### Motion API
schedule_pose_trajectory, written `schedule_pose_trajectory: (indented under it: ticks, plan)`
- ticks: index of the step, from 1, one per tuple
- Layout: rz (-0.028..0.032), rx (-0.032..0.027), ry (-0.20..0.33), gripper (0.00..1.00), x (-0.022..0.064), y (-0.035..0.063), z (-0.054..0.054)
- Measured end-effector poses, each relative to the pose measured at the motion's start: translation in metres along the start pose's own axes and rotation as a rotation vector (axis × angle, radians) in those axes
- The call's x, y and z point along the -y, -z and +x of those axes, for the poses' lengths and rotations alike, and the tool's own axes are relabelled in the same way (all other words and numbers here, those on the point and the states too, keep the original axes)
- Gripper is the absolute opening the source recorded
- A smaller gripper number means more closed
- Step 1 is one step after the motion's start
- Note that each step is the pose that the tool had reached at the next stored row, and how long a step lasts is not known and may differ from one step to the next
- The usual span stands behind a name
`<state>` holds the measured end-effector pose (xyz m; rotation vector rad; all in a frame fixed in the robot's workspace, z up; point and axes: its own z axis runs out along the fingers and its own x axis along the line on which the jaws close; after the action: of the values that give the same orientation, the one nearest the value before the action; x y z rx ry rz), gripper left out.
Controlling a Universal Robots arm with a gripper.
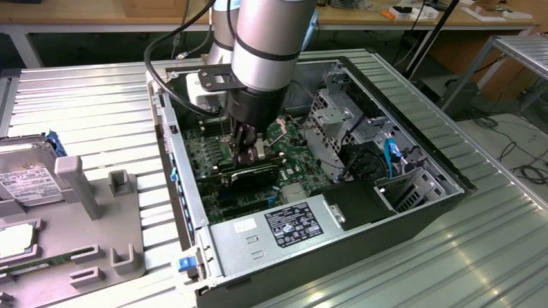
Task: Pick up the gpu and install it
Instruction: 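Press down on the gpu until it lock into place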
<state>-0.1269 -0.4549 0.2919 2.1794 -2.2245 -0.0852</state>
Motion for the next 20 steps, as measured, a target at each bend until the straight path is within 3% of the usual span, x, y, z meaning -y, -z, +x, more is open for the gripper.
schedule_pose_trajectory:
  ticks: [7, 11, 14, 20]
  plan:
    - [-0.0001, -0.0057, 0.0, 0.11, -0.0007, -0.014, 0.0]
    - [0.0003, -0.0091, -0.001, 0.11, 0.0025, -0.0166, 0.001]
    - [-0.0002, -0.0178, -0.001, 0.11, 0.0027, -0.0198, 0.001]
    - [0.0004, -0.0229, -0.001, 0.11, 0.0021, -0.0212, 0.001]
